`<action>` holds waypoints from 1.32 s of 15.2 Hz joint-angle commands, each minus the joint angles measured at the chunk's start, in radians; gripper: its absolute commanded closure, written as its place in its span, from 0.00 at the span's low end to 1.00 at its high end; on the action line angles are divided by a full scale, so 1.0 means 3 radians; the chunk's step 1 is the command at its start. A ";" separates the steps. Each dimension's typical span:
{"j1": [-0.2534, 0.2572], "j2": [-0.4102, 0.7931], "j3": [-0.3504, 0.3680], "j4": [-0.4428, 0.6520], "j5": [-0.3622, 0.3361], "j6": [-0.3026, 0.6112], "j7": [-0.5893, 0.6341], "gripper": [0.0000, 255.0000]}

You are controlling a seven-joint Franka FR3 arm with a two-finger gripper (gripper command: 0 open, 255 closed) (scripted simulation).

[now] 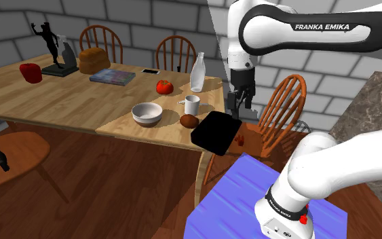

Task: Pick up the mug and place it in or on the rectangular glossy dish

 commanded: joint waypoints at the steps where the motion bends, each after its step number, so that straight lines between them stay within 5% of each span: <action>1: 0.0000 0.0000 0.0000 0.0000 0.0000 0.0000 0.0000 0.00; 11: -0.0126 0.1176 -0.0151 0.0434 -0.0107 0.0895 -0.0019 0.00; 20: -0.0214 0.2263 -0.0269 0.1179 -0.0106 0.1378 -0.0056 0.00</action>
